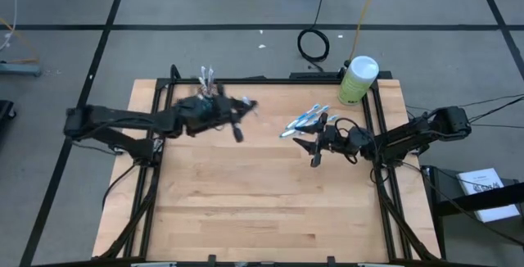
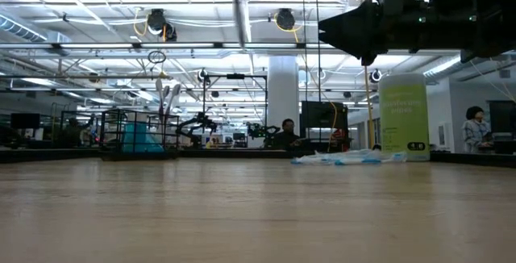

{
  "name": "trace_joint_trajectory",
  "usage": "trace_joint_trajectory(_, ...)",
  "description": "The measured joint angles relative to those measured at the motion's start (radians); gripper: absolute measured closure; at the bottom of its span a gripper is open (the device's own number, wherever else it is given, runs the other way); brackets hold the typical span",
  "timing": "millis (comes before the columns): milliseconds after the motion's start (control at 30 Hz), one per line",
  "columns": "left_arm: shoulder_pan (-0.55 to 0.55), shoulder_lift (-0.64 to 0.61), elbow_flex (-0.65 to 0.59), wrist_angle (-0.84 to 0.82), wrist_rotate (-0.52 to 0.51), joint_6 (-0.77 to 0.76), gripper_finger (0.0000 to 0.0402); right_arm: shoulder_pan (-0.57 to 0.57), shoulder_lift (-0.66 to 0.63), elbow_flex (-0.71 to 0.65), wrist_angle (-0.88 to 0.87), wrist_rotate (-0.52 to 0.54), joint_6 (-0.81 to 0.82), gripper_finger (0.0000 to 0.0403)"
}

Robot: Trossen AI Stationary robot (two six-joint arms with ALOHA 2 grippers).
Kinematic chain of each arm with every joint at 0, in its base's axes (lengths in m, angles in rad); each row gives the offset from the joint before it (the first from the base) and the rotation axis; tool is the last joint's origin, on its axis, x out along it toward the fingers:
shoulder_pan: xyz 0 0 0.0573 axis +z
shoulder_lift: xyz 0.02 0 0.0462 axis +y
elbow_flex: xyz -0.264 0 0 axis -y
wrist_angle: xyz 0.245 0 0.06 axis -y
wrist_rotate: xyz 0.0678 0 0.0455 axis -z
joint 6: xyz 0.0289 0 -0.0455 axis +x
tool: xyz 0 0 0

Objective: Pick & Place toothbrushing station
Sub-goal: Put the purple toothbrush into the right compartment of the wire organizer

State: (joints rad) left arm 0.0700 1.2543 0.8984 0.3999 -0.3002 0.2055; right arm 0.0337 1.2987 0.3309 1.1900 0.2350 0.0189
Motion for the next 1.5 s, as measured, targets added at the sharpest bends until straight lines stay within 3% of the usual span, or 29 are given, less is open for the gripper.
trace_joint_trajectory(167, 0.064, -0.161, -0.21, 0.109, -0.246, 0.0, 0.0377, -0.017, -0.001, 0.0, -0.013, -0.001, 0.021, 0.0229)
trace_joint_trajectory(267, 0.142, -0.225, -0.298, 0.147, -0.301, -0.018, 0.0387, -0.034, -0.001, 0.0, -0.017, -0.001, 0.048, 0.0231)
trace_joint_trajectory(567, 0.362, -0.26, -0.411, 0.147, -0.27, -0.188, 0.0375, -0.054, -0.001, 0.0, -0.019, -0.001, 0.078, 0.0232)
trace_joint_trajectory(767, 0.427, -0.26, -0.468, 0.157, -0.223, -0.219, 0.0387, -0.054, -0.001, 0.0, -0.028, -0.002, 0.075, 0.0234)
trace_joint_trajectory(900, 0.471, -0.255, -0.485, 0.168, -0.224, -0.241, 0.0369, -0.054, -0.001, 0.0, -0.029, -0.002, 0.067, 0.0234)
trace_joint_trajectory(1033, 0.502, -0.222, -0.488, 0.174, -0.209, -0.244, 0.0382, -0.054, -0.001, 0.0, -0.029, -0.002, 0.067, 0.0234)
trace_joint_trajectory(1200, 0.531, -0.161, -0.488, 0.207, -0.119, -0.288, 0.0383, -0.054, -0.001, 0.0, -0.029, -0.002, 0.07, 0.0234)
trace_joint_trajectory(1333, 0.541, -0.091, -0.488, 0.209, -0.132, -0.316, 0.0365, -0.054, -0.001, 0.0, -0.029, -0.002, 0.07, 0.0234)
trace_joint_trajectory(1500, 0.55, 0.0, -0.488, 0.227, -0.134, -0.348, 0.0387, -0.054, -0.001, 0.0, -0.029, -0.002, 0.068, 0.0234)
